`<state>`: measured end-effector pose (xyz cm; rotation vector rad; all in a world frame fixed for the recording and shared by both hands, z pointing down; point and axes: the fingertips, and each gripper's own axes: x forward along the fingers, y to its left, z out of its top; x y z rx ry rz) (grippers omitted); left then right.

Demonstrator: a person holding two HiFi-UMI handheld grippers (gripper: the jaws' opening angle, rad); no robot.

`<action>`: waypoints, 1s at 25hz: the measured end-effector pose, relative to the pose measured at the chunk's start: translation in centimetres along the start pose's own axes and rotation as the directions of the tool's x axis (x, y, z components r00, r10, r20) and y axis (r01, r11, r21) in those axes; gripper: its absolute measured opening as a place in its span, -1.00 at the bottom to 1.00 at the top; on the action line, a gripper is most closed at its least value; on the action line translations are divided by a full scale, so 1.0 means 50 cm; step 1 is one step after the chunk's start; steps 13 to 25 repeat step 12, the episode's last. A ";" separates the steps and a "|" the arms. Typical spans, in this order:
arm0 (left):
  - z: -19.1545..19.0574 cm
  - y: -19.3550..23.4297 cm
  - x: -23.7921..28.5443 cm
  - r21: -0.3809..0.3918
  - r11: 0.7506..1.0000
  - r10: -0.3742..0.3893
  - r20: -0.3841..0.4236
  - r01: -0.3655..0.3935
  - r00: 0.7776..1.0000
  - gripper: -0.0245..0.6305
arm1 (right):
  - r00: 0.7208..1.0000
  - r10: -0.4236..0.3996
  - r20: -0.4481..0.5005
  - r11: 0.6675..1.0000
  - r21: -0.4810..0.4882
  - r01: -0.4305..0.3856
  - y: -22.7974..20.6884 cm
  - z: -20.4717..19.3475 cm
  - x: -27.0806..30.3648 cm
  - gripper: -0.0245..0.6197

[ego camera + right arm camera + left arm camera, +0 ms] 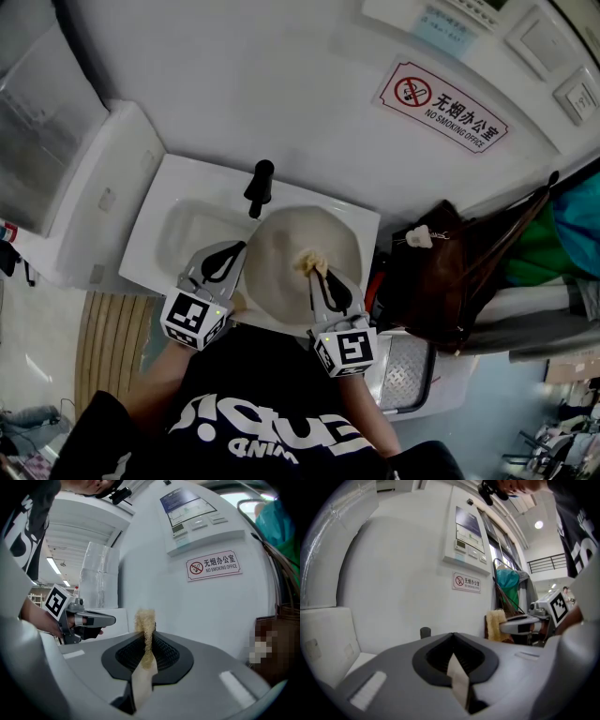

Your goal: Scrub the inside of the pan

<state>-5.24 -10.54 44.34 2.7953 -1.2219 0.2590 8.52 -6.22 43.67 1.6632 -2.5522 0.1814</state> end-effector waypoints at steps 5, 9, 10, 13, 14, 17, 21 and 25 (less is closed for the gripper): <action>0.001 -0.002 -0.001 -0.007 1.000 -0.004 0.004 0.004 1.000 -0.94 | 1.000 -0.007 -0.001 1.000 0.000 0.007 -0.002 0.001 0.000 -0.77; -0.002 -0.005 0.000 -0.006 1.000 -0.008 -0.002 0.008 1.000 -0.94 | 1.000 -0.011 0.000 1.000 0.000 0.011 -0.003 -0.001 0.001 -0.76; -0.003 -0.006 0.001 -0.004 1.000 -0.009 -0.004 0.009 1.000 -0.94 | 1.000 -0.012 0.000 1.000 0.000 0.012 -0.003 -0.002 0.001 -0.76; -0.004 -0.007 0.001 -0.002 1.000 -0.010 -0.007 0.010 1.000 -0.94 | 1.000 -0.013 0.000 1.000 0.000 0.013 -0.004 -0.002 0.002 -0.76; -0.004 -0.007 0.001 -0.002 1.000 -0.010 -0.007 0.010 1.000 -0.94 | 1.000 -0.013 0.000 1.000 0.000 0.013 -0.004 -0.002 0.002 -0.76; -0.004 -0.007 0.001 -0.002 1.000 -0.010 -0.007 0.010 1.000 -0.94 | 1.000 -0.013 0.000 1.000 0.000 0.013 -0.004 -0.002 0.002 -0.76; -0.004 -0.007 0.001 -0.002 1.000 -0.010 -0.007 0.010 1.000 -0.94 | 1.000 -0.013 0.000 1.000 0.000 0.013 -0.004 -0.002 0.002 -0.76; -0.004 -0.007 0.001 -0.002 1.000 -0.010 -0.007 0.010 1.000 -0.94 | 1.000 -0.013 0.000 1.000 0.000 0.013 -0.004 -0.002 0.002 -0.76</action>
